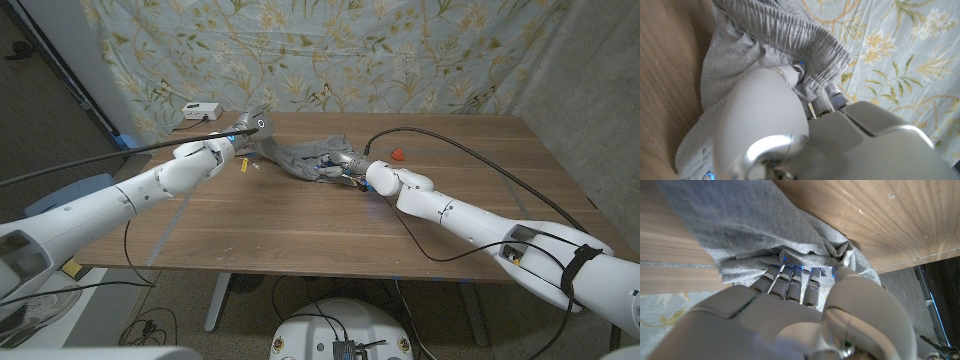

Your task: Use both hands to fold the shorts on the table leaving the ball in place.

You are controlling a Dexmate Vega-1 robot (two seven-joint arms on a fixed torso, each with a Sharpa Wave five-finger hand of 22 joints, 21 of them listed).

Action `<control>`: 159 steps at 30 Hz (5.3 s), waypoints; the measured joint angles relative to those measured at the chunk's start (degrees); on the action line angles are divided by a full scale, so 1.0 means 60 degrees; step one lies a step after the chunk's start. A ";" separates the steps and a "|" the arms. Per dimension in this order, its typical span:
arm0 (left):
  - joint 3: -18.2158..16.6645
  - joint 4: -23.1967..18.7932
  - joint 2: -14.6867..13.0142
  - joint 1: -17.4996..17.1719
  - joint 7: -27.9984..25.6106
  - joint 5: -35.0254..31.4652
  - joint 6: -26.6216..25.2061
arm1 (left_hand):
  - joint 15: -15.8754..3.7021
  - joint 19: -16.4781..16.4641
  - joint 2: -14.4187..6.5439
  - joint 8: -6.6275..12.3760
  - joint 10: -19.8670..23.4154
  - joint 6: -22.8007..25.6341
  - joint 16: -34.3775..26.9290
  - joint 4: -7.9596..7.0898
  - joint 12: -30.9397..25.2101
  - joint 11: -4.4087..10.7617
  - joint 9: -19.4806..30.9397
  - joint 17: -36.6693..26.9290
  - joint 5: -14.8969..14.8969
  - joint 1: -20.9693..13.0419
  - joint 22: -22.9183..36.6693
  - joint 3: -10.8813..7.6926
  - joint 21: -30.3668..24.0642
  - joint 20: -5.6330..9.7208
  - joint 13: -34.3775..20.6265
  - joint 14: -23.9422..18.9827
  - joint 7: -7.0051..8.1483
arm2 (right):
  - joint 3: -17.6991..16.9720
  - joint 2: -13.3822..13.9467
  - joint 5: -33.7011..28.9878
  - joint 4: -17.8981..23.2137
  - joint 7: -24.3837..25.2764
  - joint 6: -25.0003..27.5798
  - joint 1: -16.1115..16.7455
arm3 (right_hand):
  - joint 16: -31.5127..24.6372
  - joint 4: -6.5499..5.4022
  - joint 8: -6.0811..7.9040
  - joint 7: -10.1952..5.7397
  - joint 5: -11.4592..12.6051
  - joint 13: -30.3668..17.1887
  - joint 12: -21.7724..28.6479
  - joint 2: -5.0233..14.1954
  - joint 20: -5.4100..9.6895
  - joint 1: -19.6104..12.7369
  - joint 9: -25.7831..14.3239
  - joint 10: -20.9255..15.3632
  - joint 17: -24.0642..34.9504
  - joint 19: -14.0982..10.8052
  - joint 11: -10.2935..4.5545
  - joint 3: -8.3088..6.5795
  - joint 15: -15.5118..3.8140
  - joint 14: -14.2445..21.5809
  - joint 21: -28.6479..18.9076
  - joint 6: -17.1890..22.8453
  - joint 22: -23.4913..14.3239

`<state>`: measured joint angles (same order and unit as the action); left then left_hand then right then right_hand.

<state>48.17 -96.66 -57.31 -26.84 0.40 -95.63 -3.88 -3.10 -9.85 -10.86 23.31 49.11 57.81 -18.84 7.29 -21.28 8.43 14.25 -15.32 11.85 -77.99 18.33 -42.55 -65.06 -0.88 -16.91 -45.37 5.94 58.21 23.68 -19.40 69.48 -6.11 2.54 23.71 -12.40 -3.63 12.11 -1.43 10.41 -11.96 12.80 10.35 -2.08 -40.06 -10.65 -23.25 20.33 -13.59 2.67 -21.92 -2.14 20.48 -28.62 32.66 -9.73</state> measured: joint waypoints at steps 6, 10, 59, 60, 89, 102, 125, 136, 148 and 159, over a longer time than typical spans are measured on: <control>0.0208 0.0258 0.0120 0.0659 -0.0402 -0.0597 0.0633 | -0.0038 0.0113 0.0001 0.0000 -0.0051 -0.0033 0.0005 0.0000 0.0058 0.0051 -0.0026 0.0028 -0.0036 0.0001 -0.0074 0.0001 -0.0036 0.0037 -0.0045 0.0037 0.0033 | 0.0003 0.0049 -0.0060 0.0041 0.0020 -0.0086 0.0049 | -0.0020 0.0027 0.0000 0.0034 0.0000 0.0000 0.0000 0.0000 0.0066 0.0000 0.0000 0.0001 -0.0007 0.0066 -0.0001 -0.0026 0.0000 -0.0003 0.0000 0.0034 0.0000; 0.0432 0.0475 0.0273 0.1166 -0.0768 -0.1020 0.1141 | -0.0038 0.0113 0.0001 -0.0001 -0.0051 -0.0033 0.0073 0.0000 0.0088 0.0051 -0.0027 0.0028 -0.0038 0.0002 -0.0092 0.0001 -0.0074 0.0038 -0.0089 0.0037 0.0033 | 0.0003 0.0076 -0.0093 0.0061 0.0026 -0.0137 0.0074 | -0.0020 0.0027 0.0000 0.0034 0.0000 0.0001 -0.0001 0.0000 0.0099 0.0000 0.0000 0.0001 -0.0005 0.0098 -0.0001 -0.0026 -0.0001 -0.0004 0.0000 0.0034 0.0001; 0.4571 0.3547 0.2870 0.5218 -0.4594 -0.1943 0.3585 | -0.0231 0.0276 0.0243 -0.1354 -0.1355 -0.2758 0.0599 -0.0246 0.1299 0.0089 -0.0268 0.0204 -0.0253 0.1416 -0.1287 0.0669 -0.0814 0.0253 0.0048 0.0425 0.0776 | 0.0033 0.0107 -0.0250 -0.0432 0.0021 -0.0818 0.0071 | -0.0038 0.0210 -0.0004 0.0063 0.0000 0.0020 -0.0041 -0.0001 0.0474 0.0000 0.0025 -0.0034 -0.0003 0.0304 -0.0068 -0.0210 -0.0057 -0.0018 0.0107 0.0174 0.0022; 0.4595 0.3577 0.2887 0.5229 -0.4775 -0.1906 0.3473 | -0.0216 0.0206 0.0332 -0.1540 -0.1544 -0.3103 0.0654 -0.0357 0.1402 0.0100 -0.0288 0.0224 -0.0289 0.1716 -0.1330 0.0891 -0.0833 0.0299 0.0074 0.0515 0.0827 | 0.0032 0.0110 -0.0250 -0.0433 0.0021 -0.0819 0.0068 | -0.0039 0.0210 -0.0004 0.0031 0.0000 0.0020 -0.0042 -0.0001 0.0474 0.0000 0.0025 -0.0034 -0.0003 0.0303 -0.0068 -0.0210 -0.0058 -0.0018 0.0107 0.0207 0.0022; 0.4539 0.4901 0.3430 0.4109 -0.7991 -0.0245 -0.1330 | -0.0045 -0.0272 0.0593 -0.2008 -0.3775 -0.5980 0.0984 -0.0845 0.1523 0.0211 -0.0511 0.0319 -0.0078 0.4042 -0.1457 0.2121 0.0225 0.0383 0.0583 0.1860 0.1038 | -0.0039 0.0216 -0.0290 -0.0175 -0.0066 -0.0831 -0.0011 | -0.0095 0.0250 -0.0079 0.0015 0.0000 0.0022 -0.0059 -0.0001 0.0540 0.0000 0.0007 -0.0036 -0.0001 0.0237 -0.0068 -0.0250 -0.0090 0.0013 0.0109 0.0219 0.0017; 0.3567 0.4288 0.3129 0.2592 -0.7998 0.0681 -0.2262 | 0.0001 -0.0323 0.0648 -0.2008 -0.3657 -0.5779 0.0984 -0.0892 0.1517 0.0227 -0.0556 0.0381 -0.0140 0.4410 -0.1456 0.2167 0.0370 0.0435 0.0647 0.1812 0.1138 | -0.0728 0.1194 -0.0546 0.2203 -0.0192 0.0418 0.0596 | -0.0190 0.0289 -0.0077 0.0015 0.0000 -0.0004 -0.0017 -0.0001 -0.0250 0.0000 -0.0001 -0.0173 -0.0016 -0.0557 -0.0008 -0.0289 0.0006 0.0113 0.0072 0.0220 -0.0090; 0.2316 0.3257 0.2751 0.1498 -0.7539 0.2629 -0.2243 | -0.0034 -0.0334 0.0891 -0.2008 -0.3546 -0.5625 0.1059 -0.1021 0.1517 0.0236 -0.0555 0.0470 -0.0176 0.4970 -0.1454 0.2223 0.0625 0.0243 0.0691 0.1848 0.1055 | -0.2955 0.2868 -0.0948 0.6795 0.0712 0.2969 0.2580 | -0.0206 0.0289 -0.0076 -0.0053 0.0000 -0.0004 -0.0017 -0.0103 -0.0335 0.0102 0.0000 -0.0305 -0.0023 -0.0639 -0.0140 -0.0289 -0.0070 0.0238 0.0128 0.0288 -0.0066; 0.0807 0.1824 0.2488 0.0254 -0.6986 0.5049 -0.1763 | -0.0001 -0.0141 0.0954 -0.2008 -0.3634 -0.5510 0.1096 -0.1139 0.1516 0.0067 -0.0554 0.0486 -0.0213 0.5460 -0.1430 0.2343 0.0846 0.0052 0.0735 0.2058 0.0931 | -0.4354 0.2963 0.0321 0.6963 0.1803 0.2943 0.3542 | -0.0233 0.0329 -0.0076 -0.0053 0.0000 -0.0004 -0.0017 -0.0103 -0.0337 0.0102 0.0000 -0.0341 -0.0022 -0.0741 -0.0104 -0.0328 -0.0070 0.0237 0.0149 0.0288 -0.0067; -0.1216 0.0837 0.2518 -0.1266 -0.6437 0.8272 -0.0944 | 0.0039 0.0213 0.0879 -0.2050 -0.3963 -0.5663 0.1170 -0.1184 0.1643 -0.0282 -0.0553 0.0500 -0.0248 0.5735 -0.1431 0.2298 0.1082 -0.0301 0.0734 0.2502 0.0502 | -0.5521 0.2634 0.3138 0.6088 0.2648 0.0736 0.4214 | -0.0269 0.0367 -0.0183 0.0033 0.0000 -0.0004 -0.0056 -0.0103 -0.0362 0.0102 0.0001 -0.0286 -0.0006 -0.0715 -0.0049 -0.0289 -0.0033 0.0200 0.0149 0.0197 -0.0067; -0.2495 0.0555 0.2606 -0.2122 -0.5698 1.1221 0.0246 | 0.0058 0.0485 0.0865 -0.2121 -0.4264 -0.5901 0.1244 -0.1222 0.1643 -0.0657 -0.0601 0.0486 -0.0284 0.6053 -0.1386 0.2337 0.1308 -0.0573 0.0761 0.2964 0.0095 | -0.6056 0.2325 0.4734 0.5415 0.2881 -0.0528 0.4547 | -0.0269 0.0440 -0.0292 0.0016 0.0000 -0.0004 -0.0192 -0.0229 -0.0488 0.0228 -0.0027 -0.0027 0.0004 -0.0588 0.0136 -0.0216 0.0172 -0.0005 0.0299 -0.0296 -0.0068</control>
<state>33.20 -93.34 -41.68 -39.57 -33.80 -28.30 -2.41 -2.75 -6.94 -5.68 10.58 23.52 22.40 -11.37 -0.04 -11.42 4.49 10.65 -12.41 10.15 -41.67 10.02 -28.53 -57.21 -4.32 -12.35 -27.59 6.51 21.87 37.63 9.00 101.97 11.17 -0.63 50.99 -14.01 -0.99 10.36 -1.34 10.41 -11.99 11.65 8.98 -5.01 -38.69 -10.82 -23.41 20.35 -17.12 3.49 -23.22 -1.12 20.45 -26.82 30.88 -10.14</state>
